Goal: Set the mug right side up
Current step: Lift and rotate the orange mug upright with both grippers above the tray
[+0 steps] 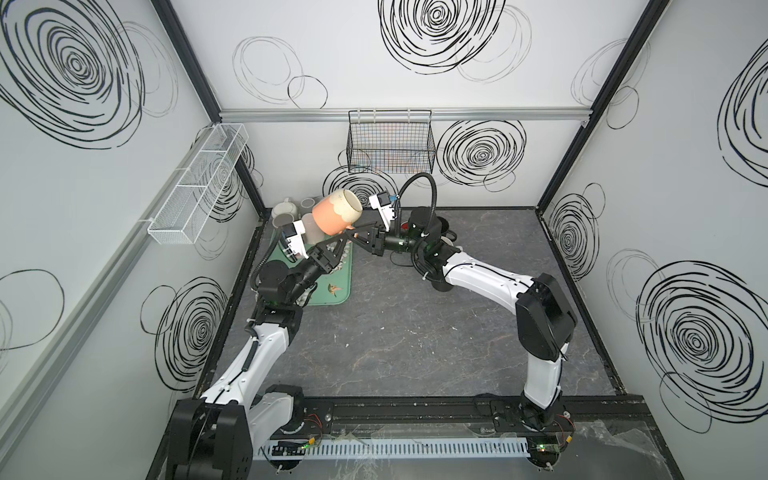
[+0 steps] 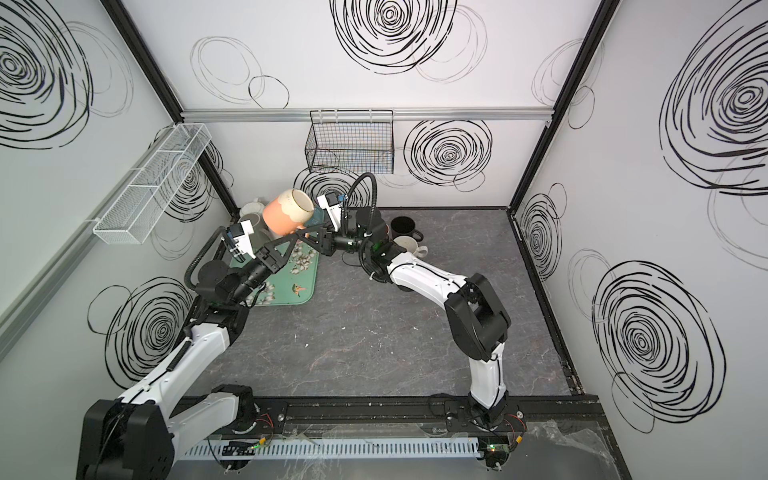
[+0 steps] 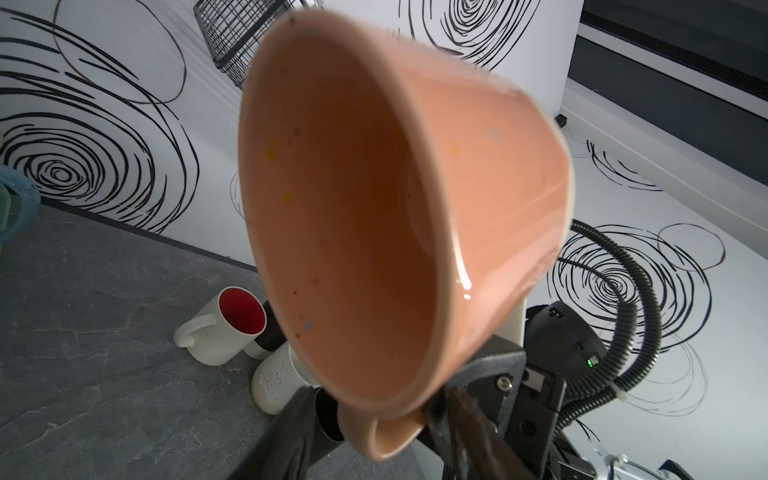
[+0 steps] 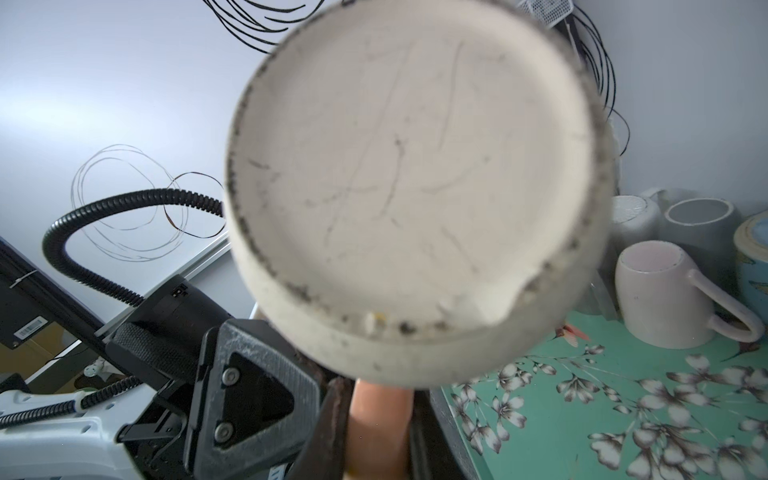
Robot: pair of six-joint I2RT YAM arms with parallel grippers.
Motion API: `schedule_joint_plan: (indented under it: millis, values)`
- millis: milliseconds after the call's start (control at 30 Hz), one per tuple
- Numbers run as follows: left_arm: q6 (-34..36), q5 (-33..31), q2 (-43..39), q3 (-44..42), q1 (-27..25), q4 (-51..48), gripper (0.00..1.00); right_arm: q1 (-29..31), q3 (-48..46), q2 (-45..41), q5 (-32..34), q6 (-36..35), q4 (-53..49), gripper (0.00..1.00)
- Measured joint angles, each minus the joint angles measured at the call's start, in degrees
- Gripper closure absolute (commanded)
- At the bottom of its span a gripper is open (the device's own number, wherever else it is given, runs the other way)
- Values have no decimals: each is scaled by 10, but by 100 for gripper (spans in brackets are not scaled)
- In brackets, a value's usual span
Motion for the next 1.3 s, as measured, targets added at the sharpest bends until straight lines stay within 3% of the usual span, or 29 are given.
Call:
schedule_joint_plan:
  millis: [300,833,1100,1300]
  values:
    - [-6,-7,4,0,-2,1,56,-8,-14,-4,0,15,11,100]
    - [19,-30,30,9,-31,-26,56,-12,-20,-7,-3,31,23,100]
    - [6,-17,48,25,-34,11,56,-12,-27,-9,-28,56,66,100]
    - [-23,13,66,54,-47,68,72,-17,-33,-10,-49,111,151,100]
